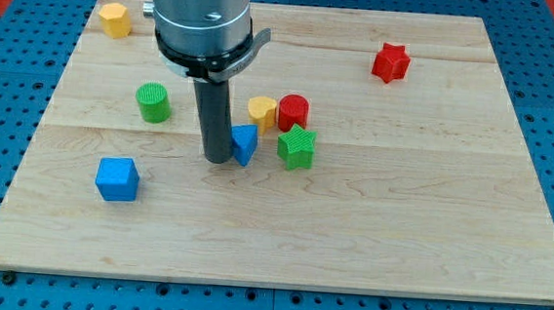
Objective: Place the arm right side of the green star
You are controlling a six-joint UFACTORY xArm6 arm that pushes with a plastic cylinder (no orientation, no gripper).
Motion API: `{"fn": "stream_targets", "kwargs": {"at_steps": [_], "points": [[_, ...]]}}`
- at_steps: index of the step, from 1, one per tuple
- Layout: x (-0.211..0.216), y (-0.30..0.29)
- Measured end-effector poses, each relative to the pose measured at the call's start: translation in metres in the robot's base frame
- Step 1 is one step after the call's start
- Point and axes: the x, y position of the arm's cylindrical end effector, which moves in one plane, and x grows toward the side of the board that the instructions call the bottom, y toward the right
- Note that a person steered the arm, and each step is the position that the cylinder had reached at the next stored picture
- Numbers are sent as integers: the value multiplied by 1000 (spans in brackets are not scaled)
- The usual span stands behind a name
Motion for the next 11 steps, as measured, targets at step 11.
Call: {"fn": "stream_targets", "kwargs": {"at_steps": [11], "points": [[101, -118]]}}
